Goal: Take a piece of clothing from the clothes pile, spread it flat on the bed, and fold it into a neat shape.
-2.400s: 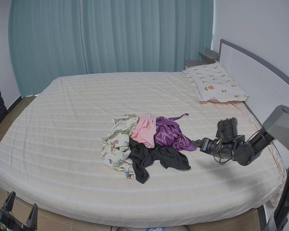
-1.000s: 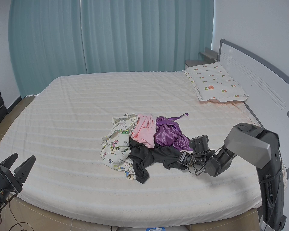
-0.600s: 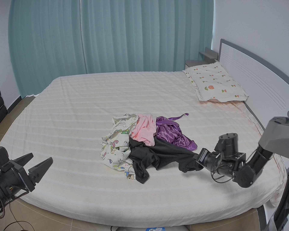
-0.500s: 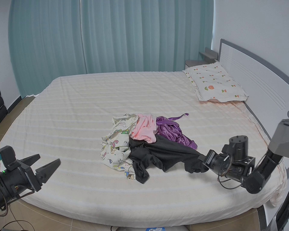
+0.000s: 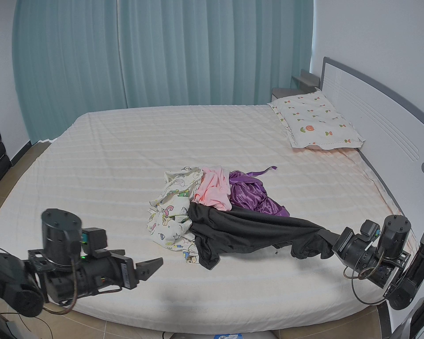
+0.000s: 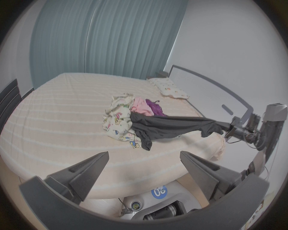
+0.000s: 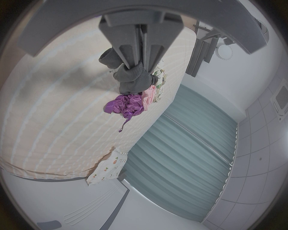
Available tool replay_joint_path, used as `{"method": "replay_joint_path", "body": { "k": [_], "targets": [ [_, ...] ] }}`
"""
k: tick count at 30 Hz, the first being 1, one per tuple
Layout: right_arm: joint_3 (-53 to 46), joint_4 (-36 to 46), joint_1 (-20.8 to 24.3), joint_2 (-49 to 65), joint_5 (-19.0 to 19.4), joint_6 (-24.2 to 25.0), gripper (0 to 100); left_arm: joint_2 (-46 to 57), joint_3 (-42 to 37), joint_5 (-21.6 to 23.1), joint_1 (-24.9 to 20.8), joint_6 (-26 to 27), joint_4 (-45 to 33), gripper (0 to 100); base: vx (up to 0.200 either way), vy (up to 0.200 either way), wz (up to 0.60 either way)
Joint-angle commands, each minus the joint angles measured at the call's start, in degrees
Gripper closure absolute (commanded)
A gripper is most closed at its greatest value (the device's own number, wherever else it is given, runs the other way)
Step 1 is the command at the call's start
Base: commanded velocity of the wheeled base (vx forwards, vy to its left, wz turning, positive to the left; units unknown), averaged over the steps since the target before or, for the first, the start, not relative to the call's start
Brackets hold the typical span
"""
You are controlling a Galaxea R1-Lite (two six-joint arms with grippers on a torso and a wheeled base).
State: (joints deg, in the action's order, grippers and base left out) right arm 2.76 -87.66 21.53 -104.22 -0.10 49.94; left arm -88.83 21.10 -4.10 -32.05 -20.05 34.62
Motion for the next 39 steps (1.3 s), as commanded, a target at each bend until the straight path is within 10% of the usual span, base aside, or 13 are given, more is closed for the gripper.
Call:
{"method": "replay_joint_path", "body": {
  "k": [1,39],
  "targets": [
    [-2.8,-2.2,-0.6,1.1,0.3,0.4,100,-24.1,9.8,-6.5,-7.0,-6.3,4.4,0,0.000,0.000,0.00],
    [-2.4,-2.2,-0.4,0.2,0.2,0.6,100,-52.3,38.0,-7.8,-4.1,-19.0,5.8,0,0.000,0.000,0.00]
  ]
}}
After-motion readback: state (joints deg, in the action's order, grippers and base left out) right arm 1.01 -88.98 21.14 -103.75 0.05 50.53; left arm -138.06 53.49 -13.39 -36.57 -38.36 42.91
